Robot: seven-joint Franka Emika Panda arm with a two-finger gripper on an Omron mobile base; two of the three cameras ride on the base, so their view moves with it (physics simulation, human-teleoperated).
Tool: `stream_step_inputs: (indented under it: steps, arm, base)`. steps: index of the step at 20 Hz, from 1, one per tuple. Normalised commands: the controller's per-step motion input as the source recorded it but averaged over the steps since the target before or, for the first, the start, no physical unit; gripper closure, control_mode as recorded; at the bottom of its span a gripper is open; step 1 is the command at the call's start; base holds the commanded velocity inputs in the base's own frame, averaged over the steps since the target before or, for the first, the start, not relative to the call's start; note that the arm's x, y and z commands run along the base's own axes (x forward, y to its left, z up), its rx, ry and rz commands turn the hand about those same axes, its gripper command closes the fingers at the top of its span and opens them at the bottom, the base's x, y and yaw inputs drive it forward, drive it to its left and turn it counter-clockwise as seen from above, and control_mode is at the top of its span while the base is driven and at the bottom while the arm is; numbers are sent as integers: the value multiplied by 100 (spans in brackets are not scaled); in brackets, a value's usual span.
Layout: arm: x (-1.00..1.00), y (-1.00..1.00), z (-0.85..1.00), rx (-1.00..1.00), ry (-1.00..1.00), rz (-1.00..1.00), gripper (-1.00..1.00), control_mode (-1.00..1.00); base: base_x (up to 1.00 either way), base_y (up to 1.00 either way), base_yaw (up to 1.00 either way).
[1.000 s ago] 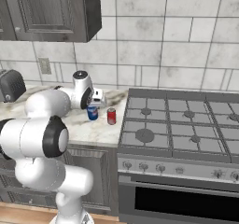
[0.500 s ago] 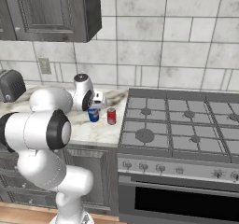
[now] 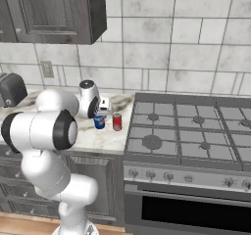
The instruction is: Four empty soda cans are scattered around the kitchen. Gather all the cans and cluster them next to the stove for recycling.
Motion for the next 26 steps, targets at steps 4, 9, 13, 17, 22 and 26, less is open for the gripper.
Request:
stream_step_inputs:
  steps: [4,9,13,17,22,26]
  arm:
    - [23,0,-16,0,0,0,100,-100]
    - [17,0,-16,0,0,0,100,-100]
    - [18,0,-18,0,0,0,100,-100]
    - [6,0,-15,0,0,0,100,-100]
    - [4,0,-16,0,0,0,100,-100]
    - [6,0,-17,0,0,0,100,-100]
  base:
    - [0,0,0]
    - [0,0,0]
    - [0,0,0]
    - [0,0,0]
    - [0,0,0]
    - [0,0,0]
